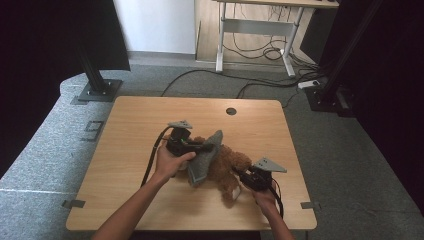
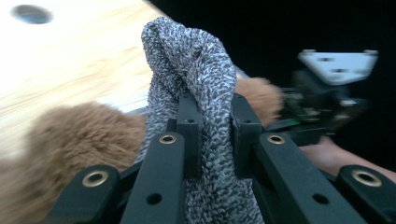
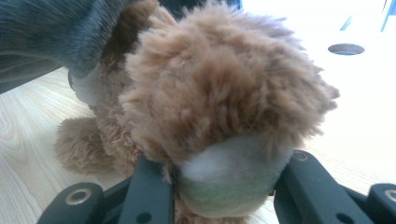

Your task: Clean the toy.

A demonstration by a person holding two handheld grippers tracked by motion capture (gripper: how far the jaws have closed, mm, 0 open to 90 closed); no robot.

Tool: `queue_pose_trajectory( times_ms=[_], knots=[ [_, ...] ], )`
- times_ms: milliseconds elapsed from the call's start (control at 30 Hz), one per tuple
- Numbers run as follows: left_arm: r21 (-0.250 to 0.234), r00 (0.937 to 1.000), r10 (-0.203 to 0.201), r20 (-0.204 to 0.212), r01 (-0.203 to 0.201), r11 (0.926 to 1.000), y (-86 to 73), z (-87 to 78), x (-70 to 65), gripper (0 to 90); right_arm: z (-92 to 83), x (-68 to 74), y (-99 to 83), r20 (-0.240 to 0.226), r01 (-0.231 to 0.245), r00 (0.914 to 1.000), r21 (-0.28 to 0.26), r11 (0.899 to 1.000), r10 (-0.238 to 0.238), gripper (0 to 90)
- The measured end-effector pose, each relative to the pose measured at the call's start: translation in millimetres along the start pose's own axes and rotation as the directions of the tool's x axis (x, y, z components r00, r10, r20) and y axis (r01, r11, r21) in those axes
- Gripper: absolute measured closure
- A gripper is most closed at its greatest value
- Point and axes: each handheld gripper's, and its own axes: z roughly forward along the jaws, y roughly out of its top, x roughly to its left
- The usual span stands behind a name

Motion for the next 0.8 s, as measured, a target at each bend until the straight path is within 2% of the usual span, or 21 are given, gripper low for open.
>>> queue_pose_trajectory(
  times_ms=[67, 133, 200, 300, 400, 533, 600, 700, 800],
  knots=[
    [0.013, 0.9997, 0.026, 0.004, -0.026, 0.9996, 3.7, 11.5, -13.3, 77.0, -0.4, -0.4, -0.3, -0.001, 0.001, 1.0, 0.001, 1.0, -0.001, 67.7],
    [0.036, 0.9991, 0.039, -0.014, -0.038, 0.9986, 6.4, 23.7, -19.0, 76.9, -0.9, -1.1, -0.5, -0.003, -0.001, 1.0, 0.0, 1.0, 0.001, 67.6],
    [0.061, 0.9995, 0.023, -0.024, -0.022, 0.9979, 6.2, 35.5, -17.1, 76.8, -1.1, -1.1, -0.7, -0.004, -0.003, 1.0, 0.001, 1.0, 0.003, 67.6],
    [0.111, 0.9971, 0.017, -0.075, -0.009, 0.9938, 1.9, 50.6, -8.2, 76.8, -1.1, -1.0, -0.7, -0.005, -0.001, 1.0, 0.001, 1.0, 0.001, 67.6],
    [0.121, 0.9944, -0.006, -0.105, 0.019, 0.9925, -4.1, 53.5, 5.1, 76.9, -1.1, -1.5, -1.4, -0.002, 0.002, 1.0, 0.008, 1.0, -0.002, 67.7],
    [0.104, 0.9906, -0.029, -0.134, 0.043, 0.9936, -9.3, 39.6, 20.1, 77.2, -1.6, -1.9, -2.0, 0.003, 0.007, 1.0, 0.01, 1.0, -0.007, 67.8],
    [0.09, 0.9871, -0.038, -0.155, 0.053, 0.9945, -11.6, 27.0, 27.8, 77.3, -1.9, -2.4, -2.1, 0.005, 0.007, 1.0, 0.01, 1.0, -0.007, 68.0],
    [0.06, 0.9829, -0.079, -0.166, 0.09, 0.9941, -16.4, 2.6, 42.1, 77.2, -2.7, -3.9, -2.7, 0.006, 0.009, 0.9999, 0.008, 1.0, -0.009, 68.1],
    [0.021, 0.981, -0.135, -0.139, 0.139, 0.99, -22.7, -21.4, 58.5, 77.1, -3.8, -4.9, -2.9, 0.003, 0.008, 1.0, 0.008, 1.0, -0.008, 68.0]
  ],
)
